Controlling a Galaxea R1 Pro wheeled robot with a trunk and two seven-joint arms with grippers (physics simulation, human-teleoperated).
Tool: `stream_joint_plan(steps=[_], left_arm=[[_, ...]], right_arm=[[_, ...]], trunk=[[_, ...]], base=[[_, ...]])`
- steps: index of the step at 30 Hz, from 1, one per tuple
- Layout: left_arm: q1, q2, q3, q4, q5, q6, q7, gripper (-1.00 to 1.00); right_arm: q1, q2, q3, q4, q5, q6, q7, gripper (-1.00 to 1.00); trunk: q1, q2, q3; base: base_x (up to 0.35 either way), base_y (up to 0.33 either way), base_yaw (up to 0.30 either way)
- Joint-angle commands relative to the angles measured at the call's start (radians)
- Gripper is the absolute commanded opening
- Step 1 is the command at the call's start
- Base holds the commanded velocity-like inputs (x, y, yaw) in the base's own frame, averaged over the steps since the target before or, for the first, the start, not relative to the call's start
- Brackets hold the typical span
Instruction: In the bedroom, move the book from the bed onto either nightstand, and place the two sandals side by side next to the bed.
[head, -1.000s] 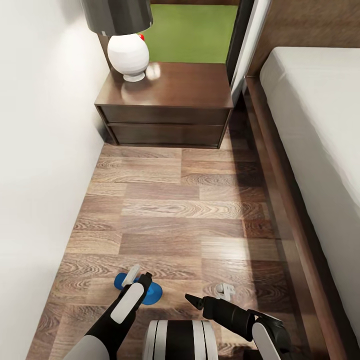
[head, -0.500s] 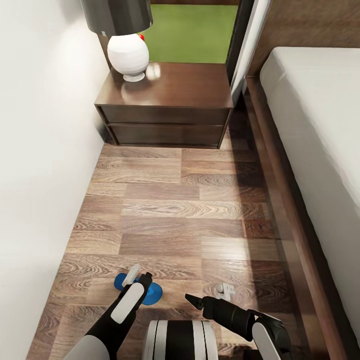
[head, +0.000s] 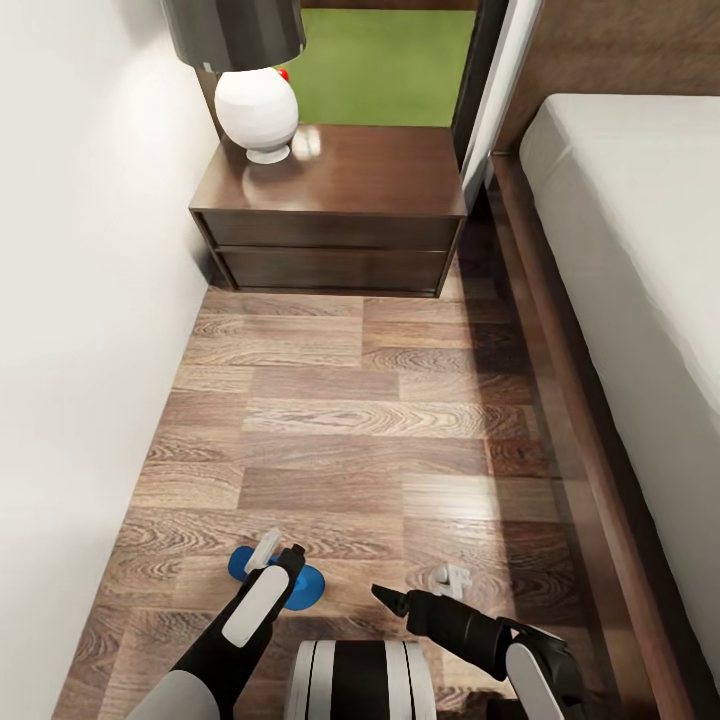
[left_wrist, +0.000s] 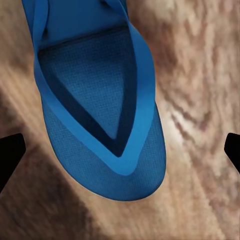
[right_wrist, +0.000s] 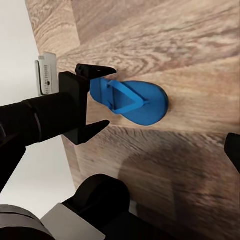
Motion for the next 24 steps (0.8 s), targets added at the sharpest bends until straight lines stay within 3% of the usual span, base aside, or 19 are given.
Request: stream_joint_plan(steps=[1, 7, 9, 14, 24], left_arm=[[0.0, 0.0, -0.004, -0.001, 0.008, -0.006, 0.004, 1.0], [0.0, 0.0, -0.004, -0.001, 0.009, -0.006, 0.004, 1.0], [0.0, 0.0, -0.004, -0.001, 0.009, -0.006, 0.004, 1.0], [0.0, 0.0, -0.004, -0.001, 0.009, -0.006, 0.004, 1.0], [0.0, 0.0, -0.004, -0.001, 0.008, -0.006, 0.004, 1.0]], right_arm=[[0.0, -0.001, -0.001, -0.003, 0.0, 0.003, 0.002, 1.0], [0.0, -0.001, -0.004, -0.01, -0.002, -0.001, 0.003, 1.0], [0.0, -0.001, -0.005, -0.01, -0.002, -0.028, 0.003, 1.0], [0.0, -0.002, -0.005, -0.006, -0.002, -0.191, 0.002, 1.0], [0.0, -0.003, -0.005, 0.017, -0.001, -0.242, 0.003, 1.0]], trunk=[[0.0, 0.0, -0.001], [0.0, 0.0, -0.001], [0.0, 0.0, -0.001], [0.0, 0.0, -0.001], [0.0, 0.0, -0.001]], base=[[0.0, 0.0, 0.0], [0.0, 0.0, 0.0], [0.0, 0.0, 0.0], [0.0, 0.0, 0.0], [0.0, 0.0, 0.0]])
